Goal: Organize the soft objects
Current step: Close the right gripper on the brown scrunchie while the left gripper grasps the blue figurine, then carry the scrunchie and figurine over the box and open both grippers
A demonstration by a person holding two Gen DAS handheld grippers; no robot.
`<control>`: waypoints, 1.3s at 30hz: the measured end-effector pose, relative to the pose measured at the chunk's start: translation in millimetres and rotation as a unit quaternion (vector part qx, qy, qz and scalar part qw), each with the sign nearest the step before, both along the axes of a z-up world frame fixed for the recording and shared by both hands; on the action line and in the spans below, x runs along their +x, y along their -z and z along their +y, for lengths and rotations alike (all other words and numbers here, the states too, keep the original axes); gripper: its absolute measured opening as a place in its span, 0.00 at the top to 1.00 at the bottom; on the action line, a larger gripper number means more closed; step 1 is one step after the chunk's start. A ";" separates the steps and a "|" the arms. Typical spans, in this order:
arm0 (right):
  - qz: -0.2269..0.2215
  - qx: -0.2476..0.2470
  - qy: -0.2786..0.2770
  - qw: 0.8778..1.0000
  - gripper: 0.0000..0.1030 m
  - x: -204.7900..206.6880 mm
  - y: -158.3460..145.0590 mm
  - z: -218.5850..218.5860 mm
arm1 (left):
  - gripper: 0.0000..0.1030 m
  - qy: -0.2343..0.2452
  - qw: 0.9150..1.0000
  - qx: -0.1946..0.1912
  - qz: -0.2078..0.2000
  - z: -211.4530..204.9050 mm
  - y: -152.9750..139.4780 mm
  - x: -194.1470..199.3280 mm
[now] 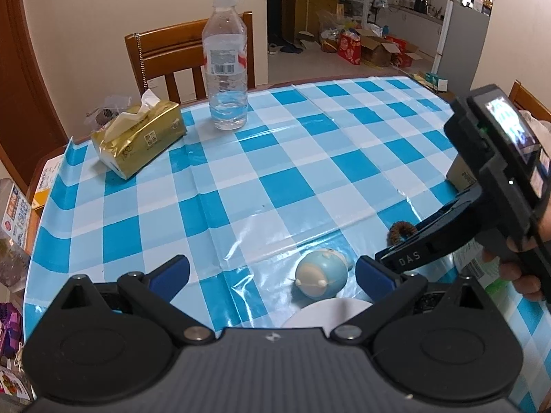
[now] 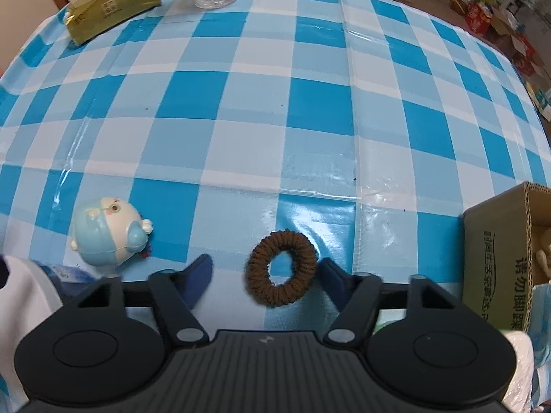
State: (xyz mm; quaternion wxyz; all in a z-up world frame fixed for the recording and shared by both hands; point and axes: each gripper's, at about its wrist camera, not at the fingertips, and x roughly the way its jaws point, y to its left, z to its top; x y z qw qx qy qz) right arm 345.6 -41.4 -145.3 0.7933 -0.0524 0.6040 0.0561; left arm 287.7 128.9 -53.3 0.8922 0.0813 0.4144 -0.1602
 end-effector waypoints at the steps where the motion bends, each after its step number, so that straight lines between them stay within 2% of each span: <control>1: 0.000 0.000 -0.003 1.000 0.39 -0.7 -1.0 0.2 | 0.01 0.002 1.000 0.000 0.001 -0.3 0.4 0.9; 5: -0.004 0.006 -0.008 1.000 0.53 -1.5 -2.3 -0.7 | 0.01 0.011 1.000 0.003 0.005 -4.1 2.8 6.4; 10: -0.015 -0.003 -0.013 1.000 0.61 -4.9 -4.6 -4.2 | 0.04 0.036 0.999 -0.004 0.018 -16.1 6.8 14.7; 13: -0.023 0.005 -0.015 1.000 0.61 -7.6 -9.8 -9.3 | 0.10 0.056 0.998 -0.007 0.037 -27.2 9.8 21.5; 15: -0.024 0.013 -0.013 1.000 0.62 -7.4 -11.6 -11.9 | 0.22 0.067 0.997 0.005 0.043 -35.5 14.1 26.6; 17: -0.027 0.021 -0.012 0.999 0.62 -6.8 -13.9 -14.5 | 0.29 0.075 0.996 0.015 0.053 -42.2 20.3 33.4; 20: -0.039 0.032 -0.011 0.999 0.62 -5.3 -18.5 -18.8 | 0.30 0.074 0.993 0.016 0.086 -47.7 31.0 45.7; 22: -0.041 0.044 -0.007 0.998 0.62 -3.5 -20.7 -22.1 | 0.37 0.079 0.991 0.018 0.106 -51.8 38.9 51.5; 24: -0.044 0.052 -0.007 0.998 0.62 -2.4 -22.1 -23.3 | 0.50 0.078 0.990 0.024 0.119 -55.4 46.8 55.3; 30: -0.048 0.067 -0.013 0.997 0.62 -3.9 -25.4 -25.1 | 0.54 0.078 0.986 0.034 0.144 -61.1 59.8 58.3; 39: -0.067 0.079 -0.012 0.995 0.62 -19.9 -46.8 -26.9 | 0.57 0.067 0.989 0.026 0.127 -55.3 44.2 53.8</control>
